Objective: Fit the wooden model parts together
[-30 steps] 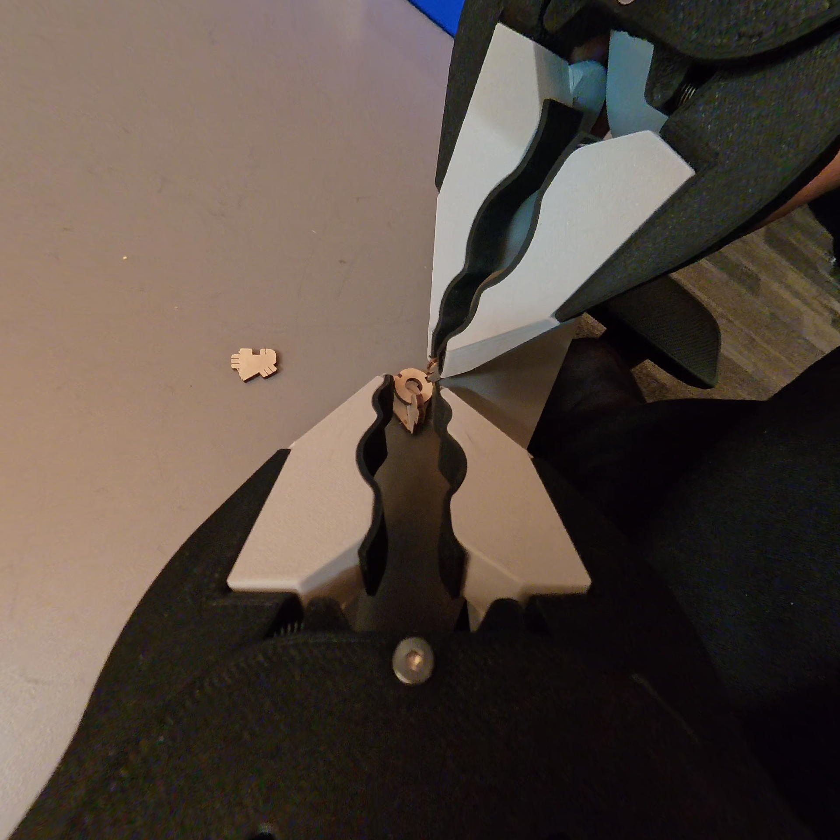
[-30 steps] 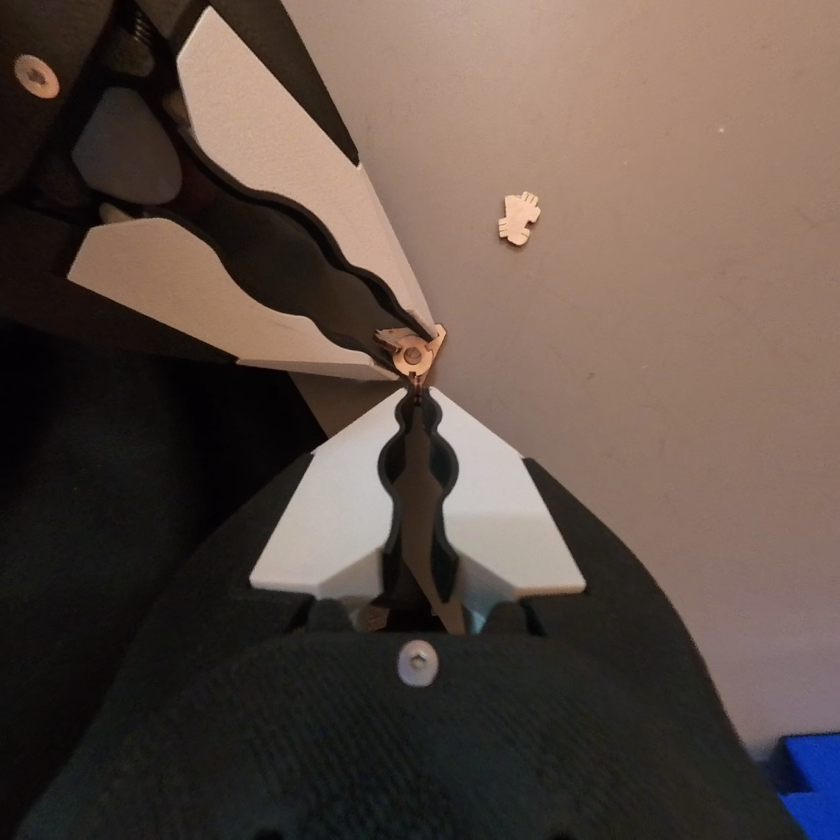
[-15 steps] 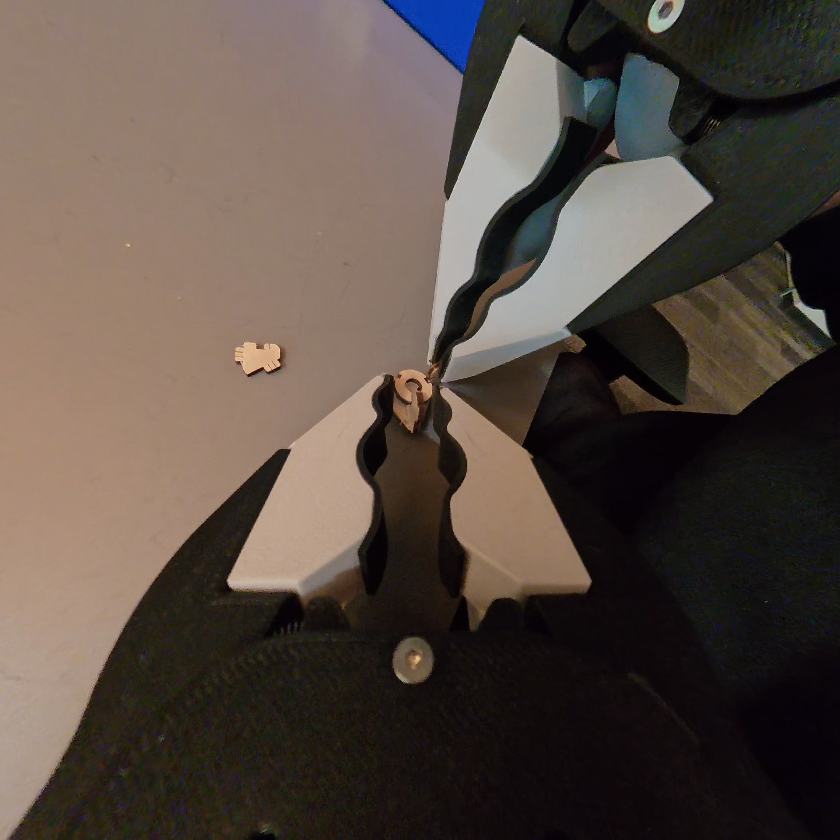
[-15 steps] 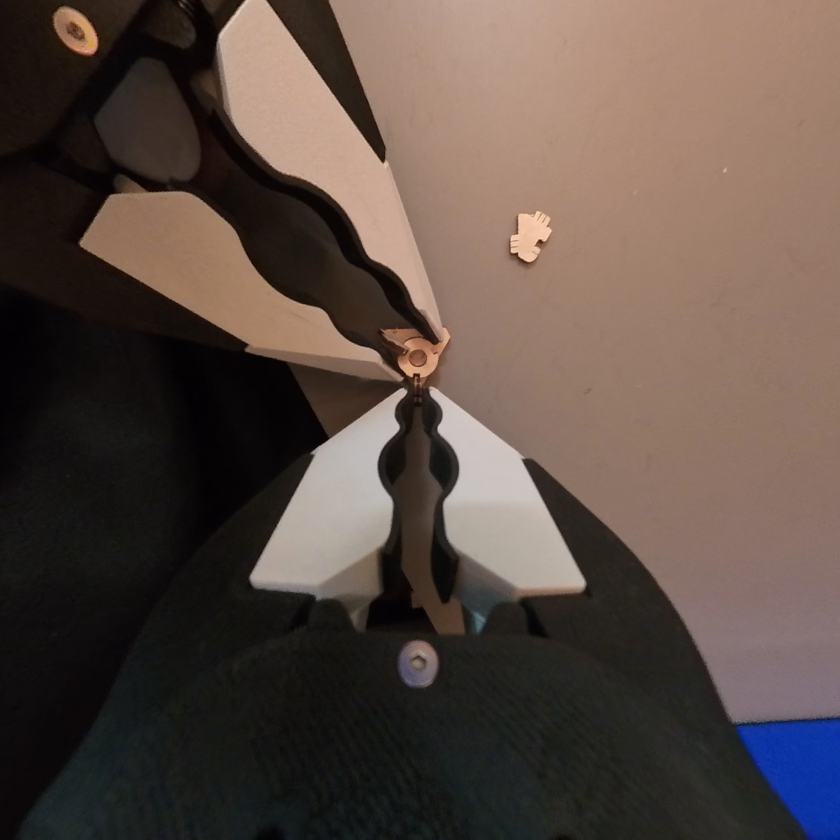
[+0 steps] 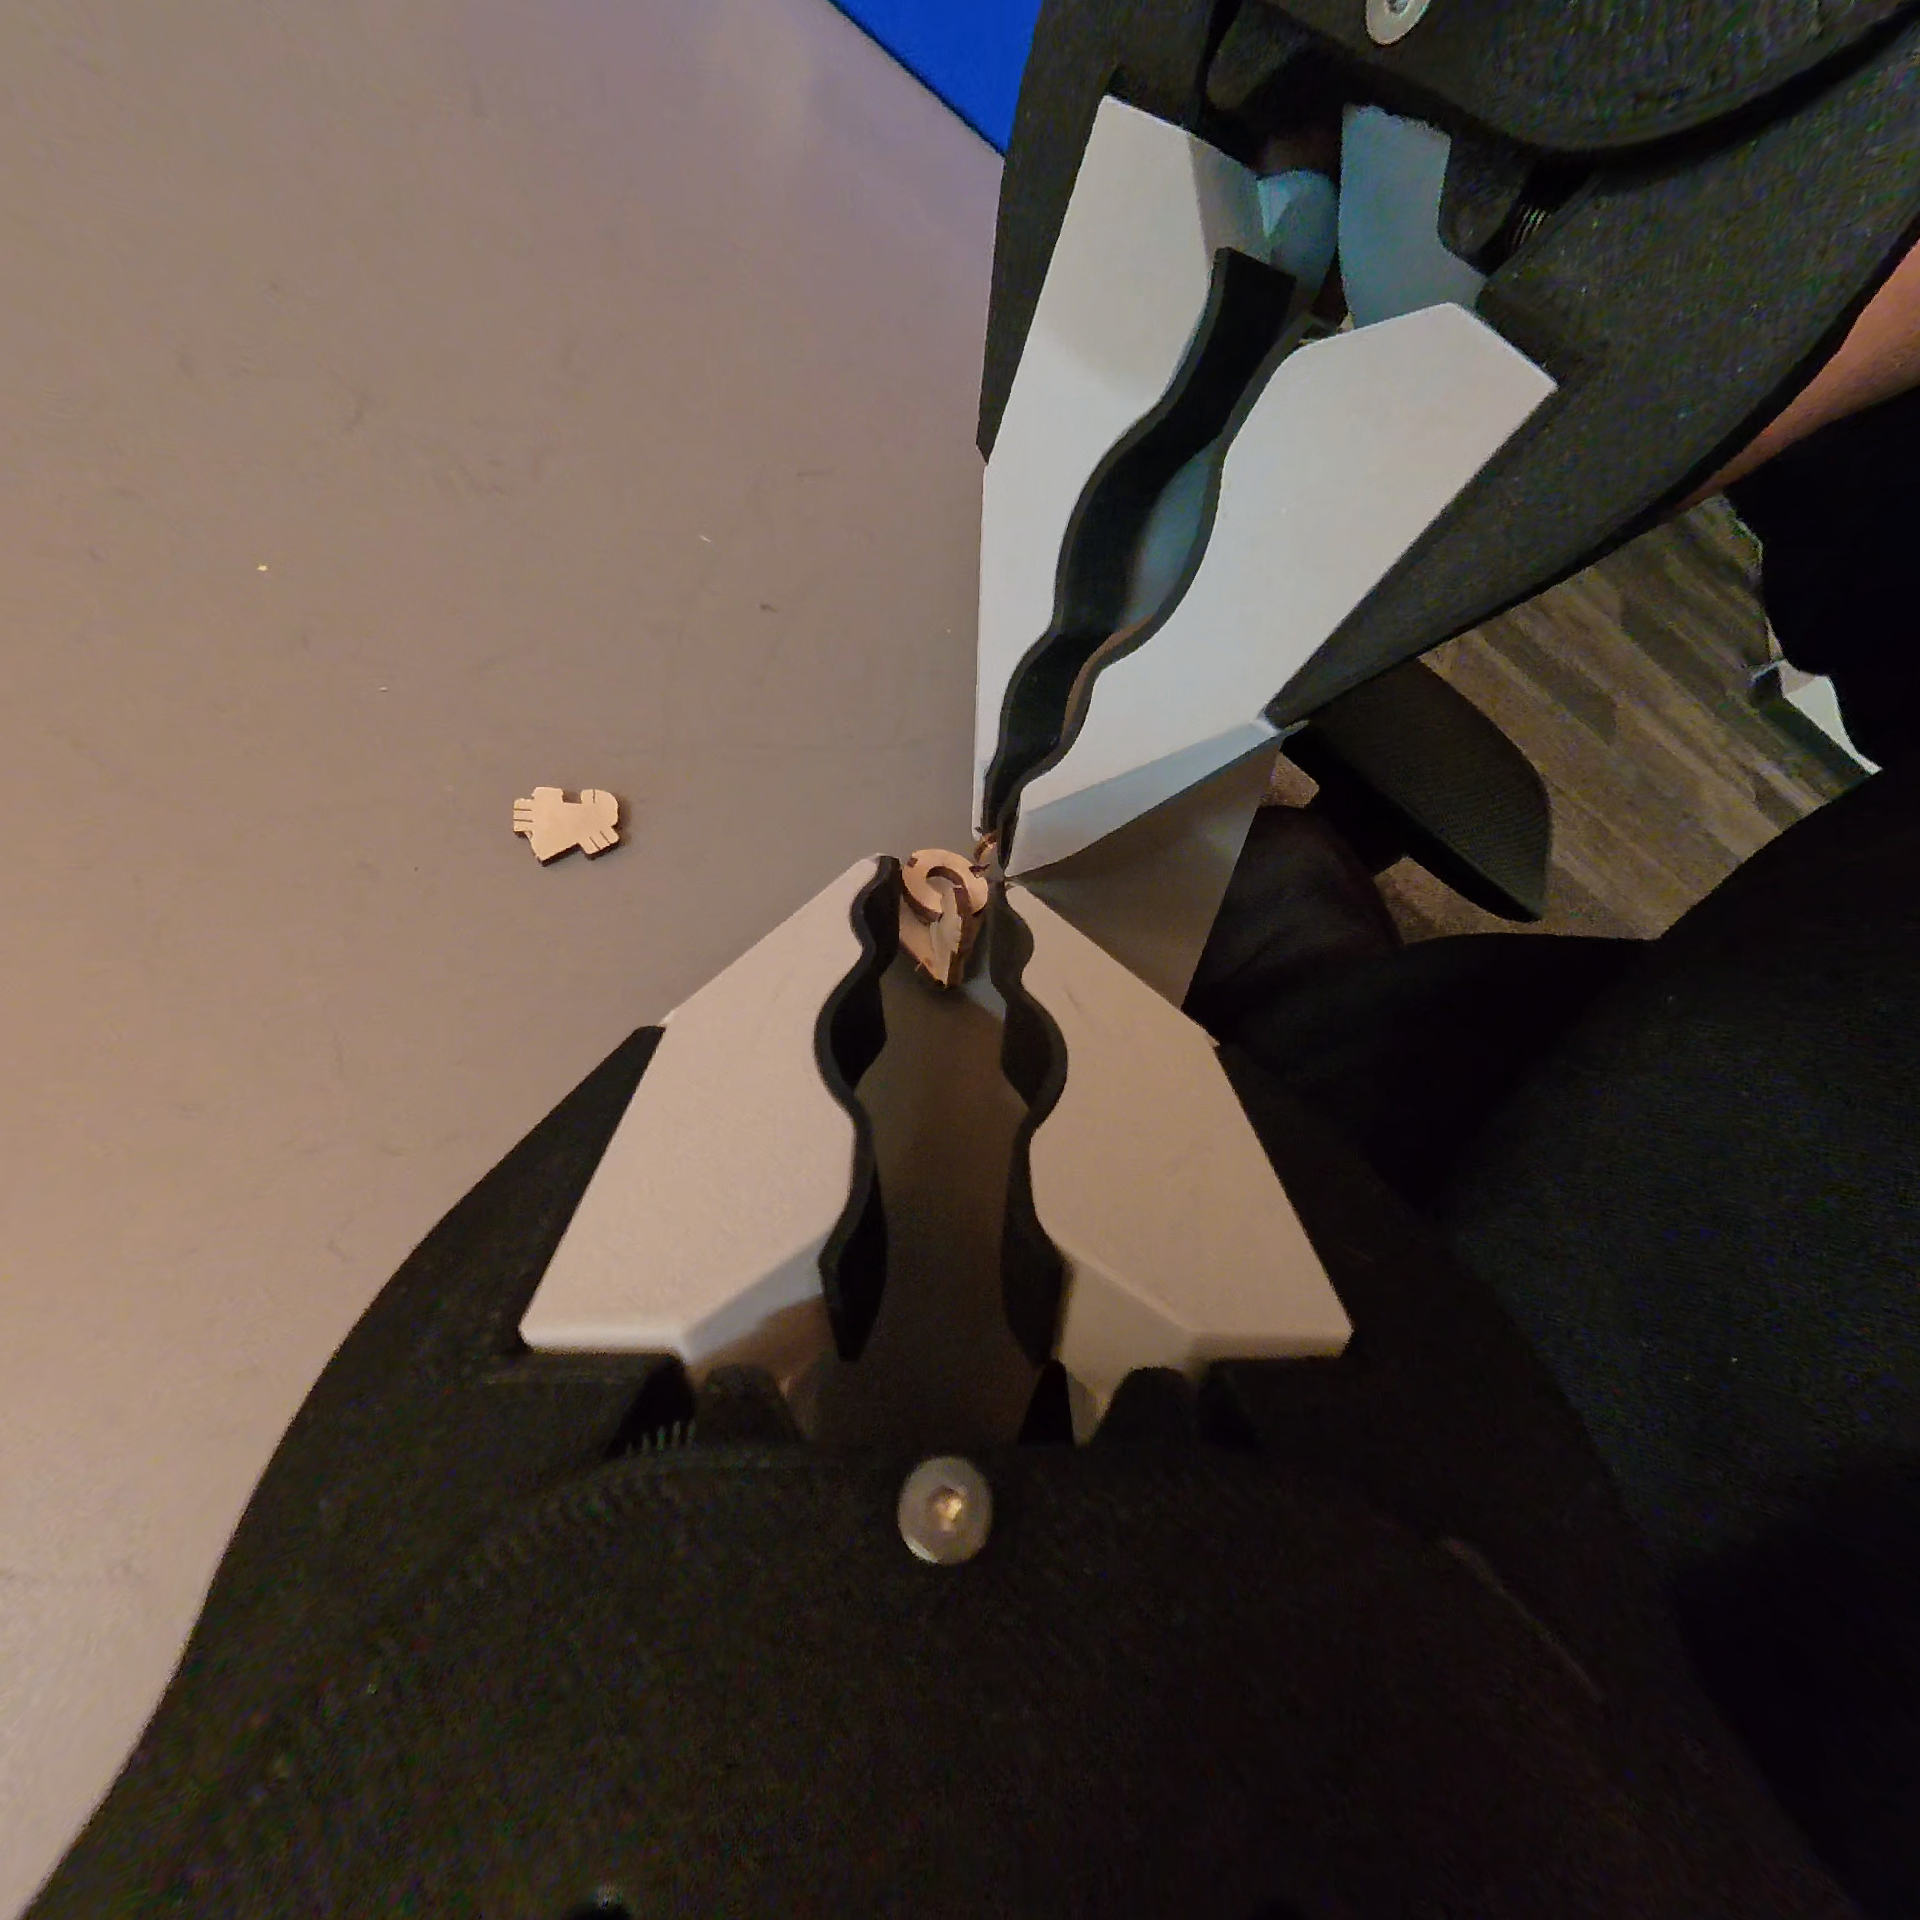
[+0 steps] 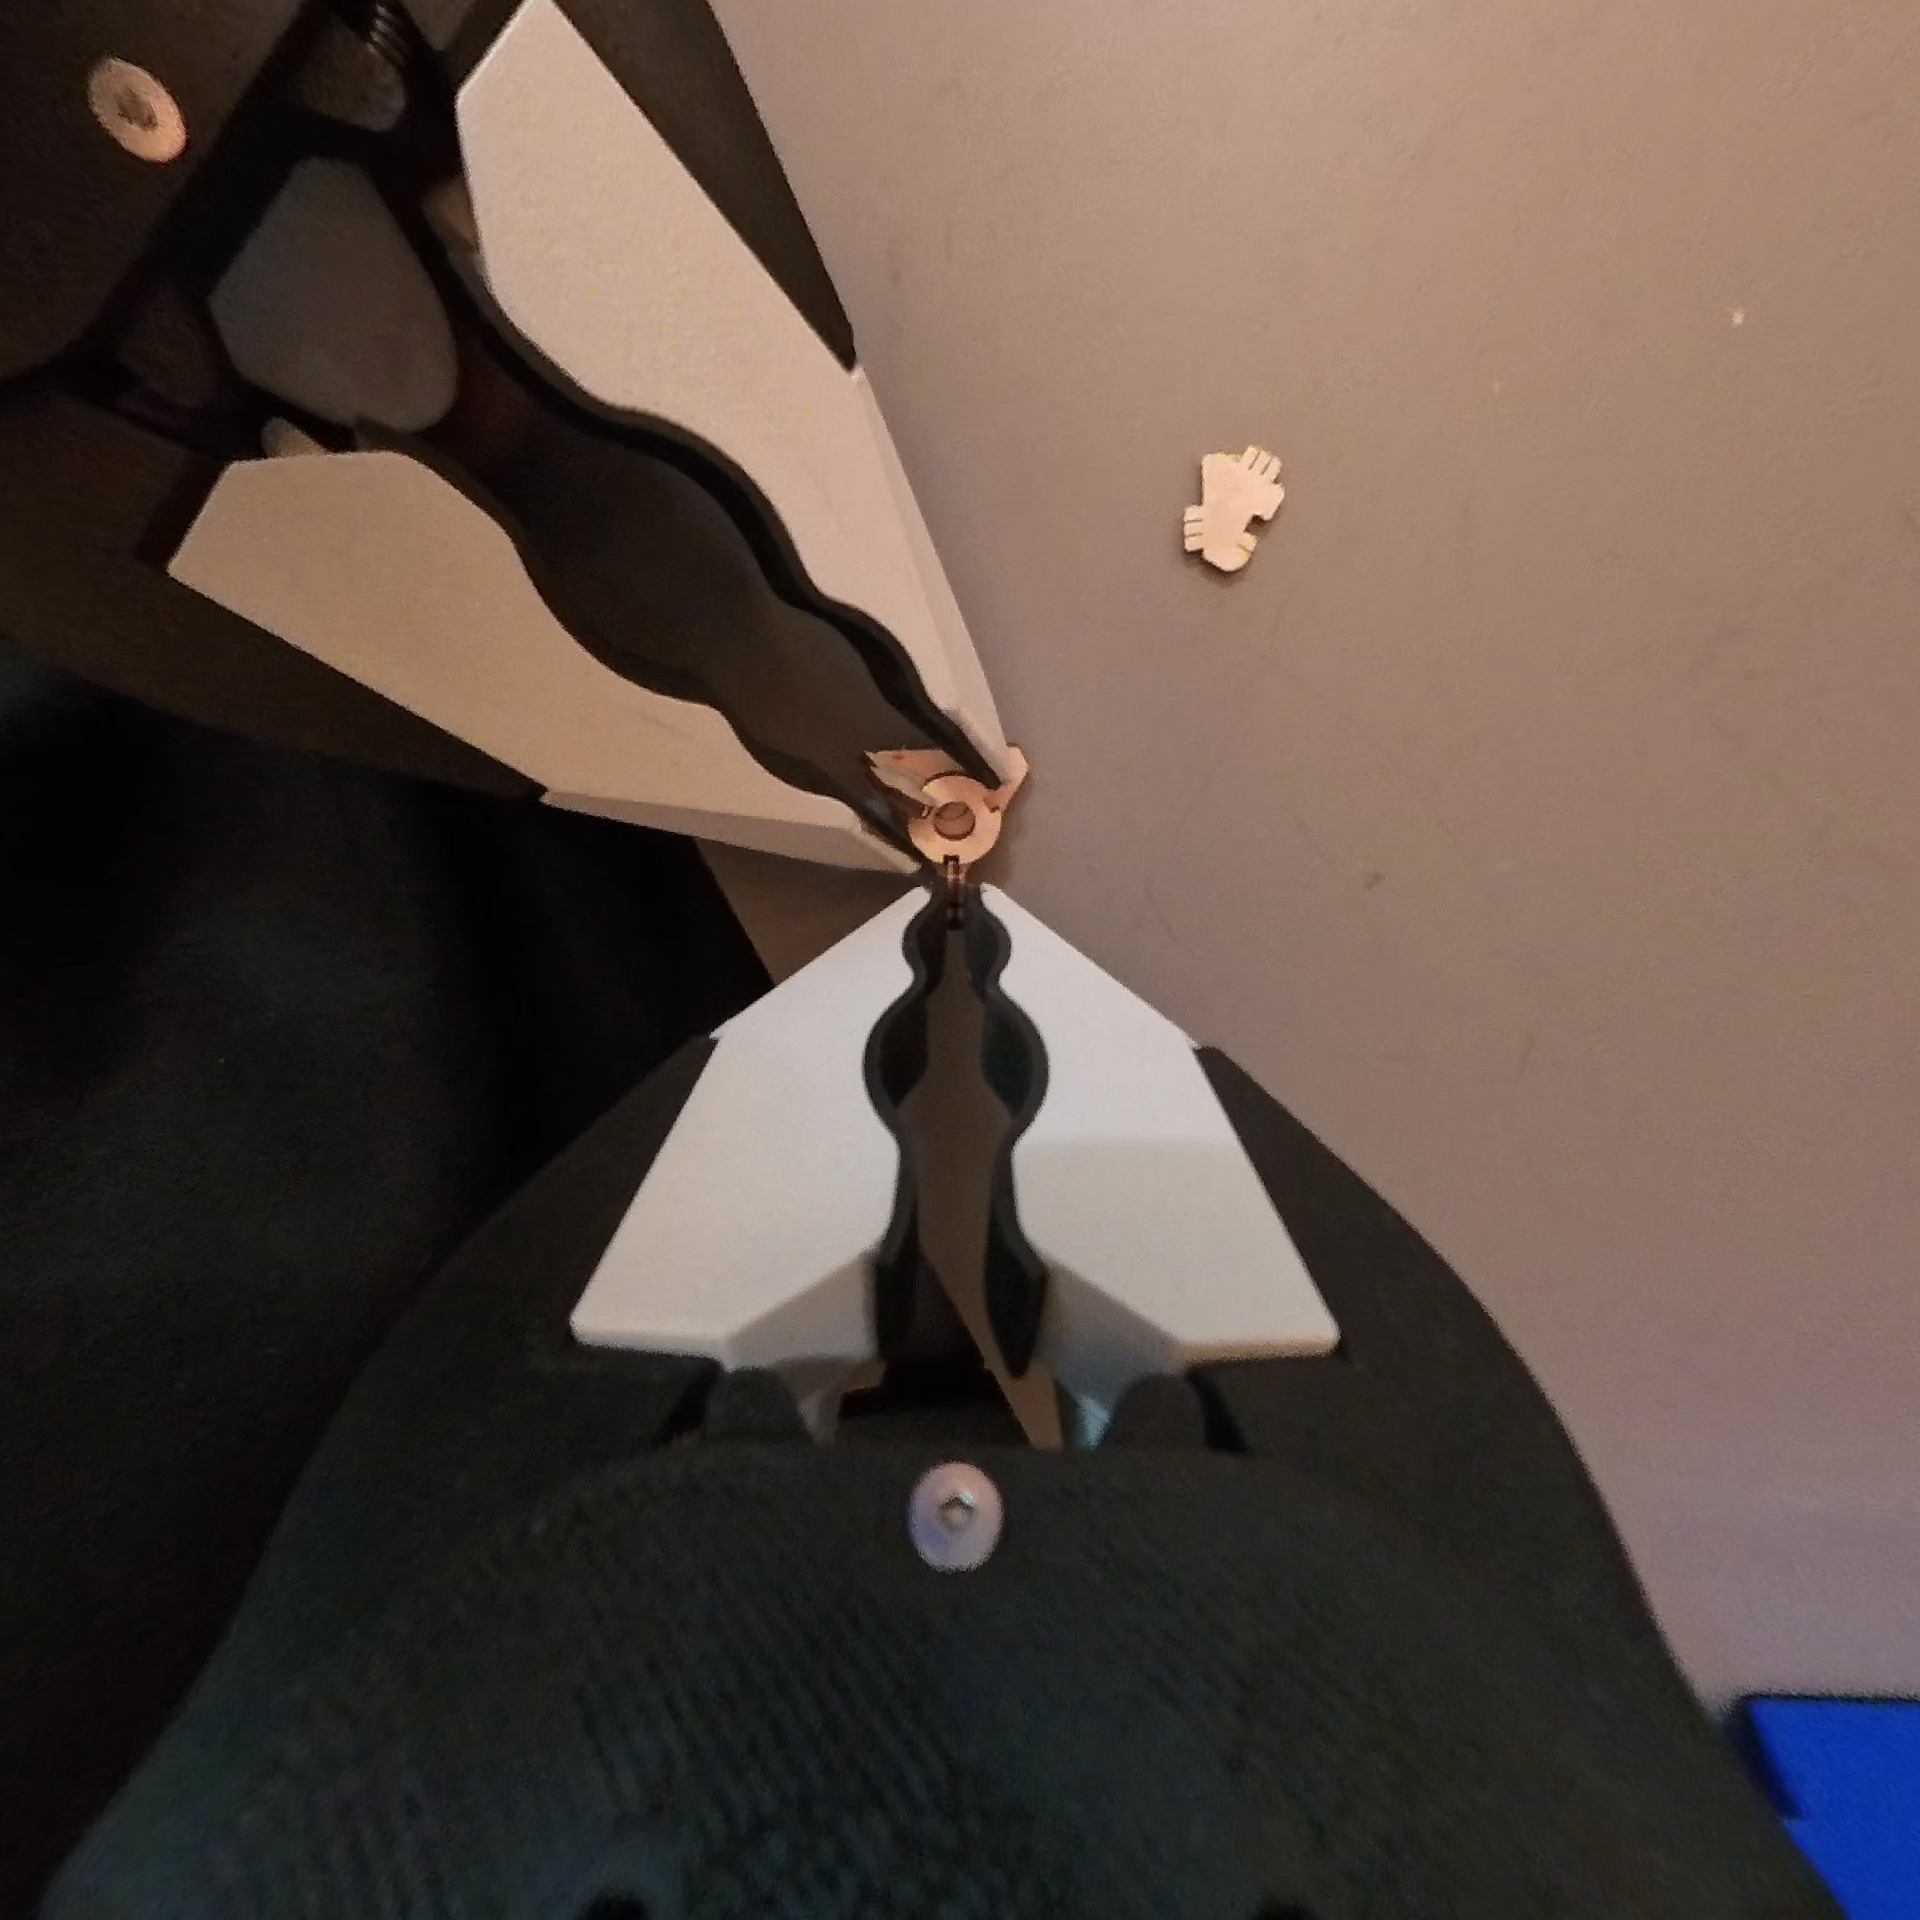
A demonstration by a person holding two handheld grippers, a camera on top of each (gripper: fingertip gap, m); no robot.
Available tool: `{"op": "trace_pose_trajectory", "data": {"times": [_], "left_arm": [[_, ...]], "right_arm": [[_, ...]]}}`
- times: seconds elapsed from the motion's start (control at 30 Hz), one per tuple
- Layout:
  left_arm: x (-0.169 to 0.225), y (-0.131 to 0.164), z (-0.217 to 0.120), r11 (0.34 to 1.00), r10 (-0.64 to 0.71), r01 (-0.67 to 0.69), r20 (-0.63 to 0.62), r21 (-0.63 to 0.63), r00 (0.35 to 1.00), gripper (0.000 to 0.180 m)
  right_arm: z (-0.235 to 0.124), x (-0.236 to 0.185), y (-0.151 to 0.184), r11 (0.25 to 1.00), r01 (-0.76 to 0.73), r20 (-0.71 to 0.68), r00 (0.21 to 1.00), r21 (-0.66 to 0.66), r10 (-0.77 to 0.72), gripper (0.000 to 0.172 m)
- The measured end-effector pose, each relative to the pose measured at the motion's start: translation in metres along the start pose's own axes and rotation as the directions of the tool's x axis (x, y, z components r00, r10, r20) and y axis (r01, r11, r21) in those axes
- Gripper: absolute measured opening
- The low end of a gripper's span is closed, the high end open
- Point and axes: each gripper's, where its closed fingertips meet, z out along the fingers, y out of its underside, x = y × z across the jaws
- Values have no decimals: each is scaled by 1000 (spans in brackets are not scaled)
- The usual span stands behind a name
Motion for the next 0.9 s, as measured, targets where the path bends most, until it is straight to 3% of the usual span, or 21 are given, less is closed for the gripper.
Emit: {"op": "trace_pose_trajectory", "data": {"times": [0.5, 0.7, 0.9], "left_arm": [[-1, 0, 0, 999, -39, 39, -12, 0, 999, 16], [-1, -2, -3, 995, -94, 95, -54, 14, 994, 17], [-2, 0, -5, 997, -80, 80, -46, 12, 996, 24]], "right_arm": [[-1, -1, 1, 1000, -9, 33, 999, -24, 10, 0], [-5, 0, 1, 985, -114, 116, 988, 129, 99, 0], [-12, 2, 9, 898, -293, 279, 939, 329, 204, 0]]}}
